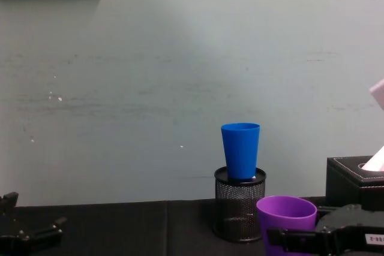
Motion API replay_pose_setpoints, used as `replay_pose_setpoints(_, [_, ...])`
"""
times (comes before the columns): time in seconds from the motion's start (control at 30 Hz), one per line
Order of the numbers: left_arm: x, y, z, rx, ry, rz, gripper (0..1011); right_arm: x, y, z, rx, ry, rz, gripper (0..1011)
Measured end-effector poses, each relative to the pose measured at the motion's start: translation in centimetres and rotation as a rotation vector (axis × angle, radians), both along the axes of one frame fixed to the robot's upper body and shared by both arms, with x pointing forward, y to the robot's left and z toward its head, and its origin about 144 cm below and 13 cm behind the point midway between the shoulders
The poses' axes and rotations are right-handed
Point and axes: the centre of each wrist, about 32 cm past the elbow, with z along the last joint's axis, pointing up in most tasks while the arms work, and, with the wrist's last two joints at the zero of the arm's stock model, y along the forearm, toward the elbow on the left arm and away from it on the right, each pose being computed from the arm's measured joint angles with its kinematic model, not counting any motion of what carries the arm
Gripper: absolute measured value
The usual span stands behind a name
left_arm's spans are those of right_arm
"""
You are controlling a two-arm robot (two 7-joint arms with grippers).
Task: Pick up one cup with a gripper and tap it against the other cup.
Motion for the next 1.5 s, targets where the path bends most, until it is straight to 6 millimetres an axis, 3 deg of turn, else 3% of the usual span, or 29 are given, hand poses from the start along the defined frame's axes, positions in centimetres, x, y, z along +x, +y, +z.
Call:
replay_pose_setpoints(0.67, [0.0, 0.0, 0.0, 0.000, 0.000, 0.000, 1000, 0.3, 0.9, -3.5, 0.042, -0.062, 0.002, 726])
replay_pose_setpoints(1.5, [0.0, 0.0, 0.0, 0.000, 0.000, 0.000, 1000, 1.1, 1.4, -4.5, 0.030, -0.024, -0.011, 726])
